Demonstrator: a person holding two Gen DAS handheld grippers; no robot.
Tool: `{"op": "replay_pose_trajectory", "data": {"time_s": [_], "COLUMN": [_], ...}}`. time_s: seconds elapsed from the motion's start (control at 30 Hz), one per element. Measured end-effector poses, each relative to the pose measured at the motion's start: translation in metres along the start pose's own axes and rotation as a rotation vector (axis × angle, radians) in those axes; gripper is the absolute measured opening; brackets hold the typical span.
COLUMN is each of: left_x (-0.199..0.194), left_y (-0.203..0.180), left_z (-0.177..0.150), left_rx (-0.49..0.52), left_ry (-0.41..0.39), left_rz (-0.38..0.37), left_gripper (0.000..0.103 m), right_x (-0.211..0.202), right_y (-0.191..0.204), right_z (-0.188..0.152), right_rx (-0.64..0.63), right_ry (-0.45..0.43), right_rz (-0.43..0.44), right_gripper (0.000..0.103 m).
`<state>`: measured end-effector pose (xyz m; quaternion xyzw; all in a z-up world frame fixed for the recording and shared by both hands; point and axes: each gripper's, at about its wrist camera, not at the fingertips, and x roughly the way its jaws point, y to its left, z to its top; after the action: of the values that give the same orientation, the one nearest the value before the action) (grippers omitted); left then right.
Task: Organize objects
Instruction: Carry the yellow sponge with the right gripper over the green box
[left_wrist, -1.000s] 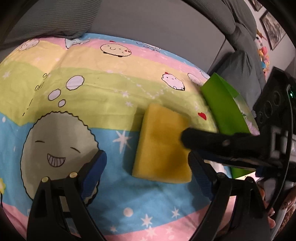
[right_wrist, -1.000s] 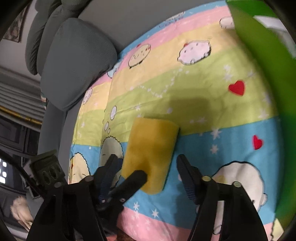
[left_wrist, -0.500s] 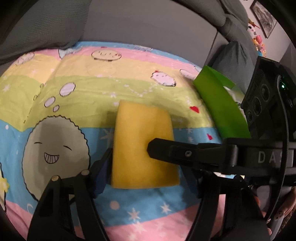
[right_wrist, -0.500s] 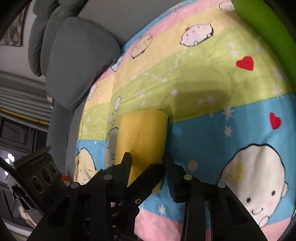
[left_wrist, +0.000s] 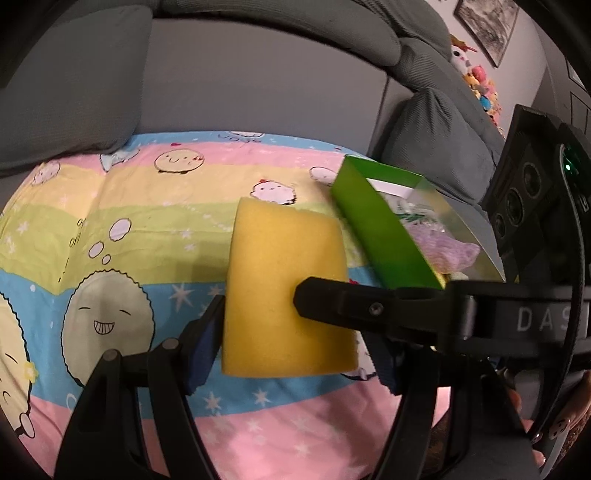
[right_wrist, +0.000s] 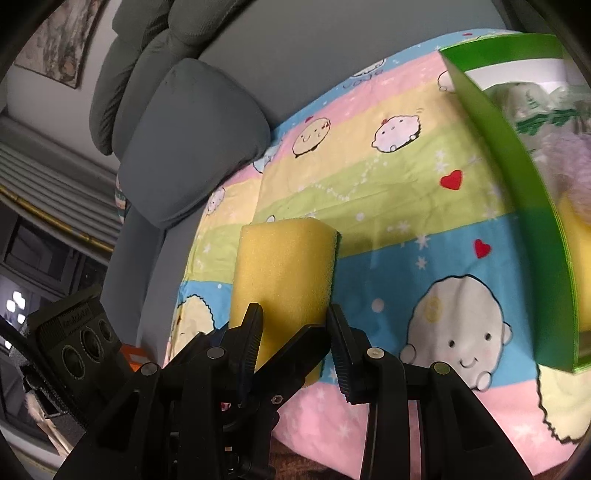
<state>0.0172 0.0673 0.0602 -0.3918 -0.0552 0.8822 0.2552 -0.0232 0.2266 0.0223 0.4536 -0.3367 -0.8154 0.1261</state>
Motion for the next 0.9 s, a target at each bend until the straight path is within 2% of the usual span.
{"op": "replay_pose_trajectory", "data": {"time_s": [0.9], "left_x": [-0.039], "left_y": [-0.061], "left_z": [0.014], "left_rx": [0.121], "left_ry": [-0.082], "left_rz": [-0.024], "left_gripper": [0.069], "right_x": [-0.075], "right_y": [0.008], "right_z": [-0.011], "right_rx": [-0.026], "right_ry": [-0.159], "right_rz": [0.017], "right_gripper": [0.039]}}
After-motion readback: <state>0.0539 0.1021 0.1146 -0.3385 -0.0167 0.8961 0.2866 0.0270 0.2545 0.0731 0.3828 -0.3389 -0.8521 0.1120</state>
